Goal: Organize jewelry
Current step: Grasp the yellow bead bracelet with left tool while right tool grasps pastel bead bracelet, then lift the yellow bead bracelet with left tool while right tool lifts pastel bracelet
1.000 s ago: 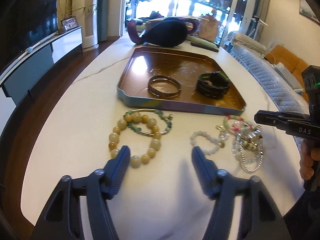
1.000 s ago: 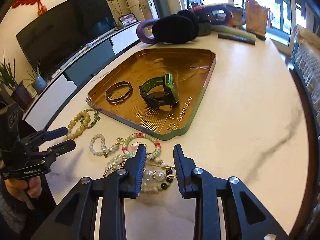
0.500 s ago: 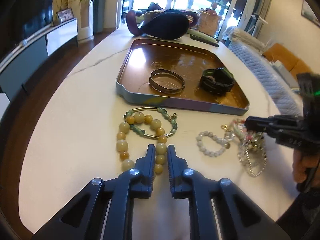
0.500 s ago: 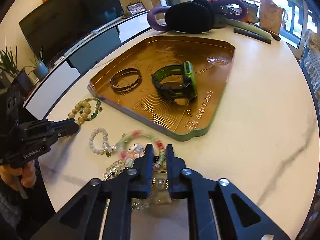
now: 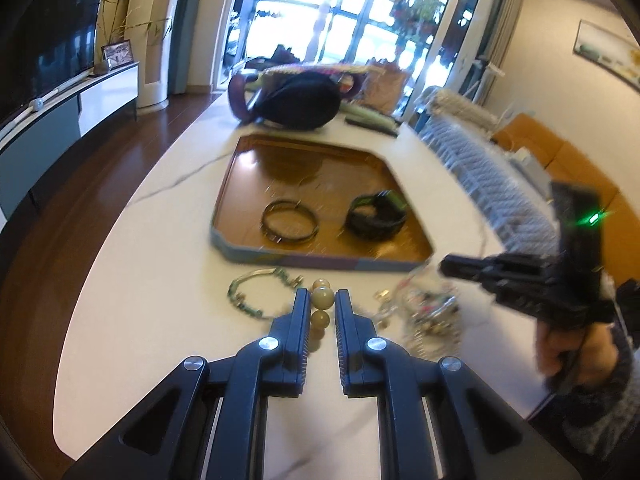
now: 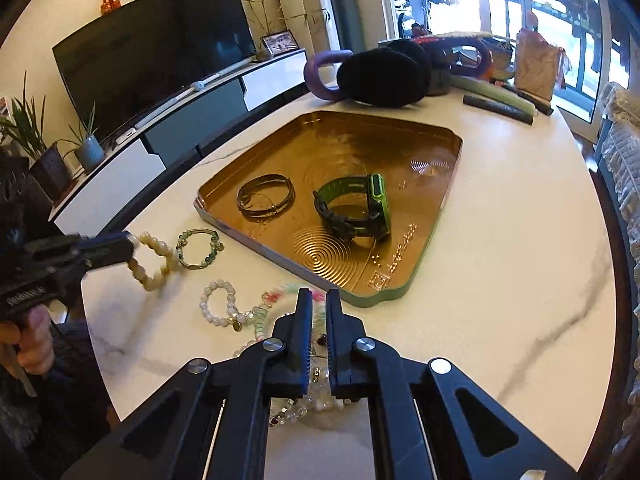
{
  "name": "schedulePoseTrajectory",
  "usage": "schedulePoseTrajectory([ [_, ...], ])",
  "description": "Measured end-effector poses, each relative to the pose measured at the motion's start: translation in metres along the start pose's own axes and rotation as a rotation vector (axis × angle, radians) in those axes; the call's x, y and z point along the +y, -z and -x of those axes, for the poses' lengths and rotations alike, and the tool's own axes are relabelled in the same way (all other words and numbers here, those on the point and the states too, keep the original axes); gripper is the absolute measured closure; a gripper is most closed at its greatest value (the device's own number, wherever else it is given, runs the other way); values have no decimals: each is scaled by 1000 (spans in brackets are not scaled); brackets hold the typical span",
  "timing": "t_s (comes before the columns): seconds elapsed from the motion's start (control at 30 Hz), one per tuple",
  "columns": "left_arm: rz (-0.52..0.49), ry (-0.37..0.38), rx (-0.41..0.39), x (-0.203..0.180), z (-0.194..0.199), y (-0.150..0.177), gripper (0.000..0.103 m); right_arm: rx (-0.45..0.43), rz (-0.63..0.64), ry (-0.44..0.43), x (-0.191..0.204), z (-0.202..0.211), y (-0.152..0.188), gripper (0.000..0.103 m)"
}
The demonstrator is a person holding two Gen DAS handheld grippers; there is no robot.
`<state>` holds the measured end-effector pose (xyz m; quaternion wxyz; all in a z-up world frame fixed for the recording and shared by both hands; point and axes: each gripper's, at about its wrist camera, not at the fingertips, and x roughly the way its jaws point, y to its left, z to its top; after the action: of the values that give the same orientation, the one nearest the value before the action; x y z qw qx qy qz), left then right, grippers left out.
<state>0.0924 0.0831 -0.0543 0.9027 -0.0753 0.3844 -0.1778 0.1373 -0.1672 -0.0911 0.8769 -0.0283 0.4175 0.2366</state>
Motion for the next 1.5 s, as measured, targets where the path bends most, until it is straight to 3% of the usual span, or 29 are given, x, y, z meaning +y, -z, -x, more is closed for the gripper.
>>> schedulePoseTrajectory([
  [0.4,37,19,-32,-2,13,-10,90,-19,-1,12,-1,5,-2,98],
  [0.5,39,13,-13,-3,6,-8,90,36,40,-13,4,-6,1,95],
  [0.53,39,11,2,-3,1,-6,90,42,44,2,6,-9,4,93],
  [0.63,37,3,44,-5,-14,0,90,60,60,-23,14,-16,8,66],
  [0.67,36,4,54,-6,-17,2,90,55,74,-32,18,-16,8,66],
  [0.83,7,-30,98,-10,-33,11,90,53,127,-47,33,-16,9,69],
  [0.97,3,-81,130,-4,-44,17,90,71,155,-28,36,-22,13,90],
  [1.2,5,-114,190,6,-63,27,90,80,167,-30,36,-31,8,92],
  [1.5,-46,-152,153,1,-66,30,87,96,207,25,38,-36,3,90],
])
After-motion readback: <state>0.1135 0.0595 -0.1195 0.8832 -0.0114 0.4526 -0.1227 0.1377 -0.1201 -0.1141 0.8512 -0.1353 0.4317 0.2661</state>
